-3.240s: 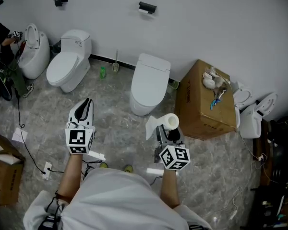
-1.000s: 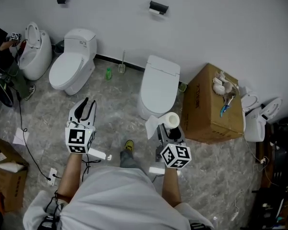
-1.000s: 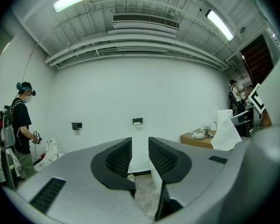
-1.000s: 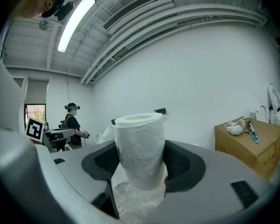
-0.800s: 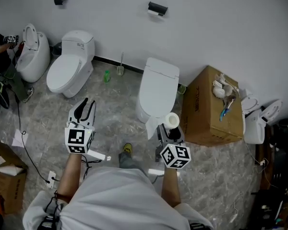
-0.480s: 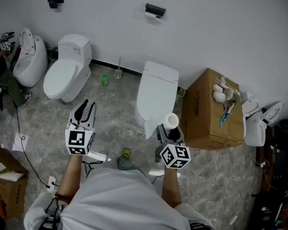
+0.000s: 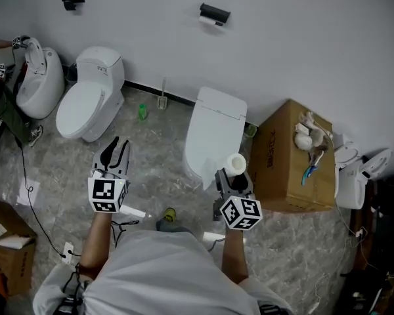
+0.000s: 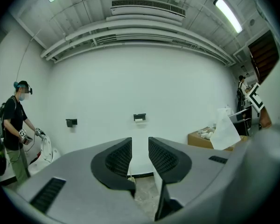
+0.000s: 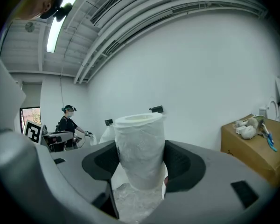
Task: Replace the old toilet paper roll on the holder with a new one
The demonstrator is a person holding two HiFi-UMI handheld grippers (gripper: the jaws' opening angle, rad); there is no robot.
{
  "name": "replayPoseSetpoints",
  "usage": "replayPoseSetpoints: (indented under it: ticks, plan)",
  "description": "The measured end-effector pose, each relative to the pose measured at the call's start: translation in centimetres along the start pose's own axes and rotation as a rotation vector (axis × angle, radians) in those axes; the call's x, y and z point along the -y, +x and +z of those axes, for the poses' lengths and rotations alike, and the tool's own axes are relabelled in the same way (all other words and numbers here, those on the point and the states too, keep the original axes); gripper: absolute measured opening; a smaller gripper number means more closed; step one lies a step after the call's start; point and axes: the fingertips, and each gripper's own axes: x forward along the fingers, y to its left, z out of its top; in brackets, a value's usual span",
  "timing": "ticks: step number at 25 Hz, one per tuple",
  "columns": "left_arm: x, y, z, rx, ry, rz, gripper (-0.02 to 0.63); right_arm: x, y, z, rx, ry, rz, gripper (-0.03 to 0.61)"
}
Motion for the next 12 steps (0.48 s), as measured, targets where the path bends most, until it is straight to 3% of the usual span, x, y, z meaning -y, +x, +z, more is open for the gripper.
replayPoseSetpoints:
  ticks: [12]
  plan:
    - [3.0,9.3,1.2,0.005,-0.003,-0.014,0.112,6.8,6.1,3.2,0.014,-0.002,0.003,0.288]
